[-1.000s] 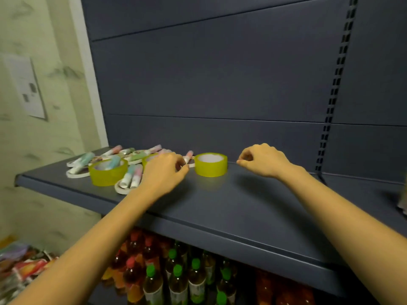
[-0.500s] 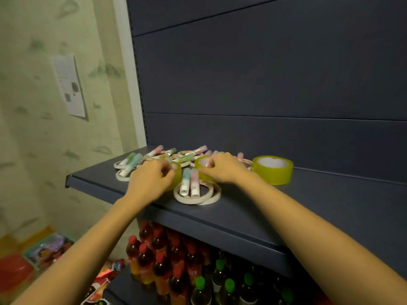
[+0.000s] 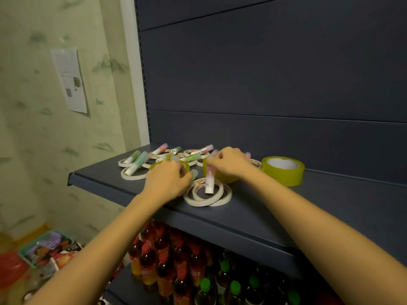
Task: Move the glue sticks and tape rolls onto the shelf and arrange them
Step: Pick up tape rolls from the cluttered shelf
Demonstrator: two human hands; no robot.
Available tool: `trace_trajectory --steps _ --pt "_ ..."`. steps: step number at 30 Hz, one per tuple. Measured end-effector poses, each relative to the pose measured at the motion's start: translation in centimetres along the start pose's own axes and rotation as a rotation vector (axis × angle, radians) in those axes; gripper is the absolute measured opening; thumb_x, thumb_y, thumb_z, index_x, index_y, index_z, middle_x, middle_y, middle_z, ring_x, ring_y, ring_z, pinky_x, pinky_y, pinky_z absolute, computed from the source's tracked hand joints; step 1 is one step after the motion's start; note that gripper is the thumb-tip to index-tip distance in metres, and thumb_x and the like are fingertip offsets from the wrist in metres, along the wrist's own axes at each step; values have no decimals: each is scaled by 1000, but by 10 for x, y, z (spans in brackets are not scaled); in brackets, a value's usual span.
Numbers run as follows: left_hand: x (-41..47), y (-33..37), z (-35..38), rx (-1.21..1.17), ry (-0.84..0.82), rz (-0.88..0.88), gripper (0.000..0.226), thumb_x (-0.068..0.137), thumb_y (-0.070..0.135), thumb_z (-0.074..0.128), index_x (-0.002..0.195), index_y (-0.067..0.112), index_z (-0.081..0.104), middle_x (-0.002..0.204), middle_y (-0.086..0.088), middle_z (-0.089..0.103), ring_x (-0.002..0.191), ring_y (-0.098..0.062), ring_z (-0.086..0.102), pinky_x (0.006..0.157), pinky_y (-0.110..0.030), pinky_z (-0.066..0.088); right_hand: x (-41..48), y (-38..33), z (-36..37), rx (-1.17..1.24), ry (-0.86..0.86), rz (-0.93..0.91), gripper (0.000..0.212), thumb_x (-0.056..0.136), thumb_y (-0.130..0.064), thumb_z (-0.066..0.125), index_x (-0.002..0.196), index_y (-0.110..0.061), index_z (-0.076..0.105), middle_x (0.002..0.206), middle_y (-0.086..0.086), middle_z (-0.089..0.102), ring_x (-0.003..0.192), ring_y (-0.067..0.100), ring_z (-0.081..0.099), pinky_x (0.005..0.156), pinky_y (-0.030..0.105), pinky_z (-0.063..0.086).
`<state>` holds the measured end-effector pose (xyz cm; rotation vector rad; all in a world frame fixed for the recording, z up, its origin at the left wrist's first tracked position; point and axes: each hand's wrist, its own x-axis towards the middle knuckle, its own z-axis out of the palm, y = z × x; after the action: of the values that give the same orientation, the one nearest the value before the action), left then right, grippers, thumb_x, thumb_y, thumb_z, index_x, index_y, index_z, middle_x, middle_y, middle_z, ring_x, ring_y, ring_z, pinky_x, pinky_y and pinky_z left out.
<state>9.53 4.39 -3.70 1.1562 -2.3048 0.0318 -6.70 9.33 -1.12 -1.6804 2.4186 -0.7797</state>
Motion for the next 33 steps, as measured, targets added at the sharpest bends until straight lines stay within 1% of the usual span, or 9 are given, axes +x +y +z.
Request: trace_trajectory --steps 3,6,10,15,18,21,26,30,33 --pt "8 11 3 124 -2 -5 42 87 51 50 73 15 65 73 -1 61 73 -19 60 64 -30 51 -5 10 -10 74 59 5 36 89 -44 48 71 -16 62 79 4 57 84 25 53 80 41 39" --pt "14 21 4 259 -8 23 40 84 52 54 69 15 51 71 -1 54 72 -19 57 62 -30 48 -14 19 -18 107 111 -13 43 89 -45 49 90 -7 69 84 9 64 80 24 57 71 36 45" --pt "17 29 5 331 -40 33 31 83 44 58 75 16 47 79 -3 51 71 -18 47 57 -29 36 -23 24 -24 138 147 -16 39 90 -47 49 83 -13 66 85 7 65 86 30 63 81 44 54" --pt "12 28 13 218 -43 45 22 87 32 57 83 10 58 94 -10 63 86 -25 58 62 -30 37 -36 27 -30 187 225 -36 27 90 -44 49 78 -21 56 85 4 63 88 32 65 86 43 51" --pt "12 27 12 57 46 19 25 87 31 58 76 9 56 87 -11 63 78 -24 56 59 -31 36 -46 33 -39 236 274 -38 29 91 -43 49 84 -17 60 87 6 67 85 31 64 84 46 52" --pt "16 35 10 -245 47 23 21 88 25 59 93 5 61 90 -11 64 87 -28 59 73 -34 45 -60 44 -51 273 321 -36 31 92 -40 50 88 -13 63 83 6 68 73 24 63 82 46 53" --pt "10 83 11 -988 -166 37 4 90 14 59 90 15 55 79 -2 64 76 -13 56 73 -24 46 -91 75 -79 271 395 26 23 91 -37 51 86 -16 60 85 6 69 66 21 59 79 44 54" --pt "-1 139 18 -1267 -324 68 20 93 7 52 112 3 53 93 -11 64 71 -13 61 76 -21 49 -126 108 -111 236 451 80 20 91 -36 52 85 -18 58 84 5 68 63 19 60 72 36 49" --pt "-12 186 23 -1380 -409 103 10 92 3 51 100 8 51 92 -9 63 61 -6 67 71 -21 53 -160 137 -133 209 485 117 20 91 -37 52 86 -19 58 84 3 69 53 13 58 66 32 46"
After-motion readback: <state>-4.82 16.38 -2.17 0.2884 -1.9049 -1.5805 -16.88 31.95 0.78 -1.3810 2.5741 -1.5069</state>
